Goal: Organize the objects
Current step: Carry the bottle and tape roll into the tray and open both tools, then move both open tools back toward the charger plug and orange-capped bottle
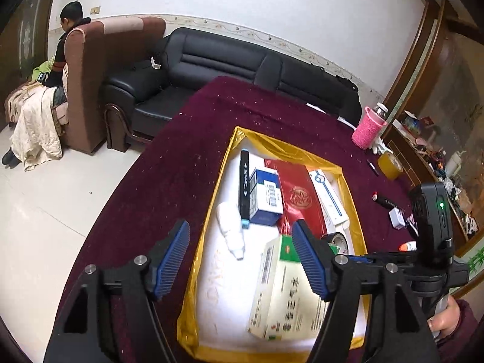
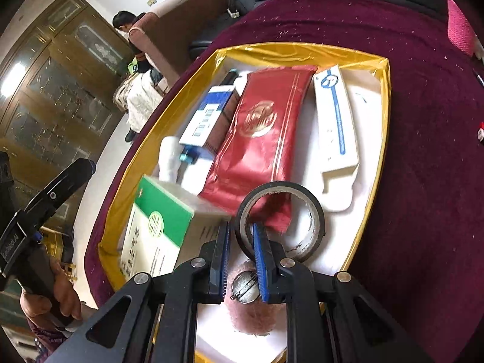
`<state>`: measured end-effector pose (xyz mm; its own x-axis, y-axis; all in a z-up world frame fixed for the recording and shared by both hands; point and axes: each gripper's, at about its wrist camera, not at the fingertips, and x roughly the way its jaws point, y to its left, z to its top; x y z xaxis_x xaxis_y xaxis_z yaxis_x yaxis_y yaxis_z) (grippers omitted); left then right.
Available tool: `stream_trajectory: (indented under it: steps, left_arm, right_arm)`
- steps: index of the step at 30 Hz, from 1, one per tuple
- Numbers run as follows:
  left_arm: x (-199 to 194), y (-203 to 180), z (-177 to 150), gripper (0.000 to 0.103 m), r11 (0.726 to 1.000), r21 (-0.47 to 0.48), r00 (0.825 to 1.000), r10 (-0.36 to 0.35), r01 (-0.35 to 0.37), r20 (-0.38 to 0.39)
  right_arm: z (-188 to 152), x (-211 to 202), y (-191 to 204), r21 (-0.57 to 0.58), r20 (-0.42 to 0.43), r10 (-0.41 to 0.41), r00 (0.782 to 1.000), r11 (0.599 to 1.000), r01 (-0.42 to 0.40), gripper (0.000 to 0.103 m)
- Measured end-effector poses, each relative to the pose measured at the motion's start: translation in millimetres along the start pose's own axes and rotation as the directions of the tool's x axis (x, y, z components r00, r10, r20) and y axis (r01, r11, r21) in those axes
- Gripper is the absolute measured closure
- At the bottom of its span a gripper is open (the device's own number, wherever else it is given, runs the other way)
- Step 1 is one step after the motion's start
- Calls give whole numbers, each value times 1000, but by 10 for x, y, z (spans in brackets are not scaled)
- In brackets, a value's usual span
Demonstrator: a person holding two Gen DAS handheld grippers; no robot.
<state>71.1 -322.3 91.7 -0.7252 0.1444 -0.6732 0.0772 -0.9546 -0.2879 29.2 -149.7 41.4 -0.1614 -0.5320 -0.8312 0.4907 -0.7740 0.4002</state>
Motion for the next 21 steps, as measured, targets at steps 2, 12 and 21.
stream_trajectory:
  steps: [2,12,21]
  left_arm:
    - [-31,-26,-32,25,1000,5,1000,13,-13,-2]
    - [-184,-361,-87,19,998,47,999,36,-34,-36]
    - [-1441,-2552,-253,16,819,465,942,-309,335,-134]
  right_arm:
    - [-43,4,33,-9,-17,-17,1000,1000,17,85]
    - [-160,-554,34,-4,140,-34,990,999,35,31]
    - [-524,-1334,-781,169,278,-152,948,980,108,15]
